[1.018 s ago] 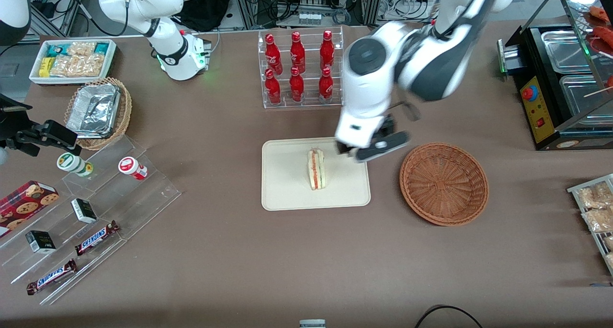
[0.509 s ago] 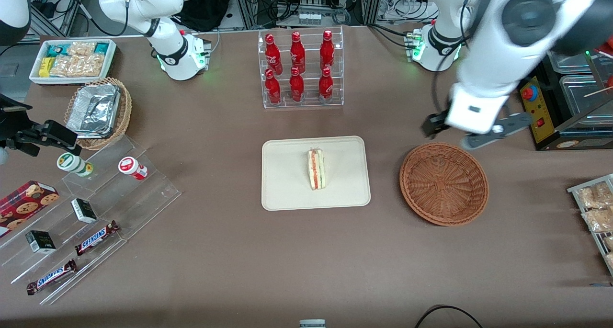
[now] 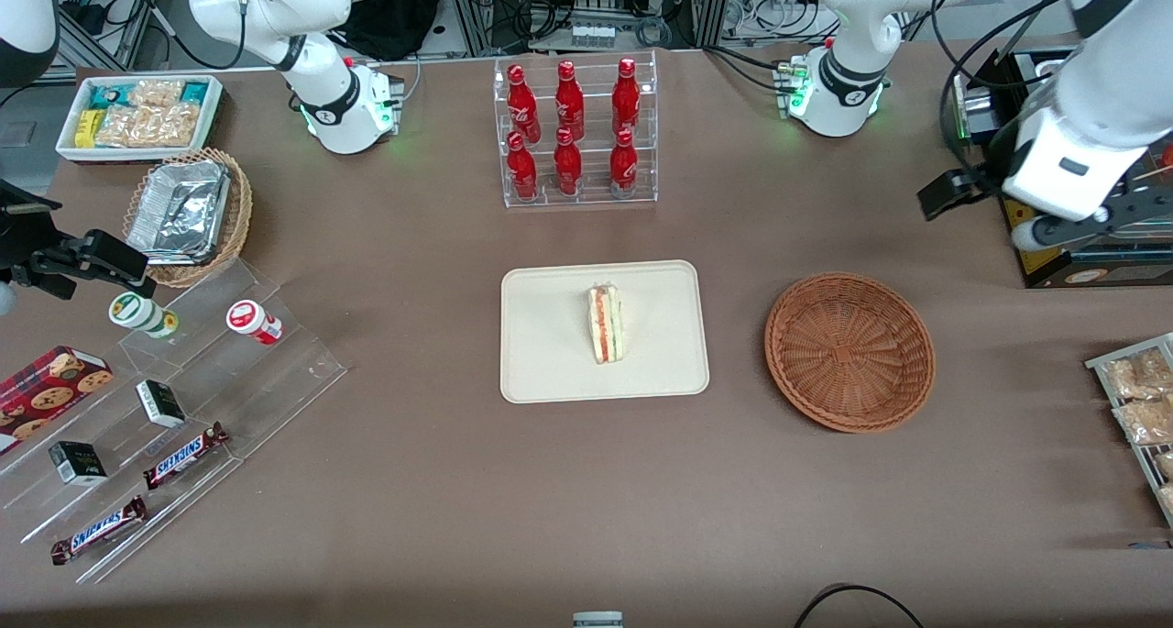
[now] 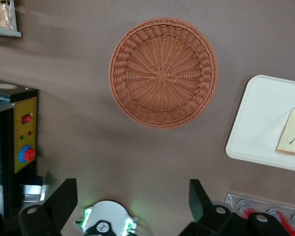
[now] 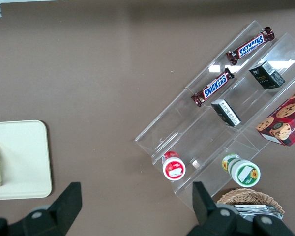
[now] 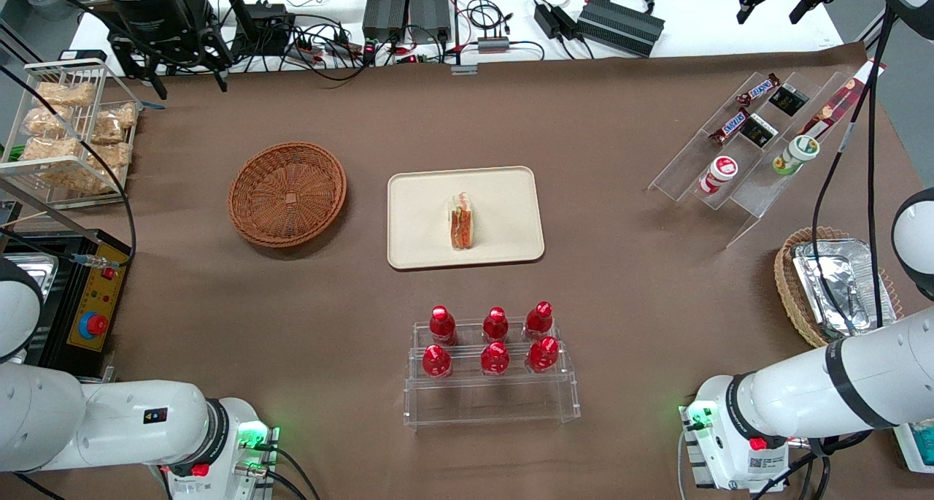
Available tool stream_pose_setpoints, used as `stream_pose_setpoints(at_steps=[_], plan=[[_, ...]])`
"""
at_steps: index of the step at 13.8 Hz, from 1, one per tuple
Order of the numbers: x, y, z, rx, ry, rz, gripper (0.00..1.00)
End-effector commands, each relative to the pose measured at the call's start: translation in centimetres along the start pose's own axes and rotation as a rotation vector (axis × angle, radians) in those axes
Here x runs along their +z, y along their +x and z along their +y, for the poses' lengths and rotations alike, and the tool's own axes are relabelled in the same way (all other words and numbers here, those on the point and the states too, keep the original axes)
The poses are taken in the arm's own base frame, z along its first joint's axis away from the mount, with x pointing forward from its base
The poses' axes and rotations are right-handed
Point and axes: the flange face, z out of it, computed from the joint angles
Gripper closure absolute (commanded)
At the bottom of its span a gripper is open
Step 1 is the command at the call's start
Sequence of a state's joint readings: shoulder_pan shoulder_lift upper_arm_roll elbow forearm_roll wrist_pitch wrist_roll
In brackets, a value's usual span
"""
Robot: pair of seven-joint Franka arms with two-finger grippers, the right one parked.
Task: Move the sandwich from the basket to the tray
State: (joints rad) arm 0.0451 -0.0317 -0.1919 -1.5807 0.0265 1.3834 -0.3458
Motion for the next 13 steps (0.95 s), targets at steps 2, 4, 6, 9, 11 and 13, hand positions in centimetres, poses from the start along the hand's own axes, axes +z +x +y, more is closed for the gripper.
stream_pose_setpoints(at_steps=[2,4,6,9,11,13], plan=[[-0.6,-1.2,-3.6,0.112,-0.011,-0.013,0.00],[-0.5,-0.4,-3.6,0.118,-0.004,-0.005,0.00],[-1.4,0.3,-3.5,0.124,-0.007,0.013,0.00],[-2.2,1.1,-3.4,0.119,-0.017,0.089,0.00],[-2.1,1.6,-3.5,0.121,0.008,0.097,0.00],[-2.7,1.4,-3.6,0.123,-0.002,0.106,0.00]])
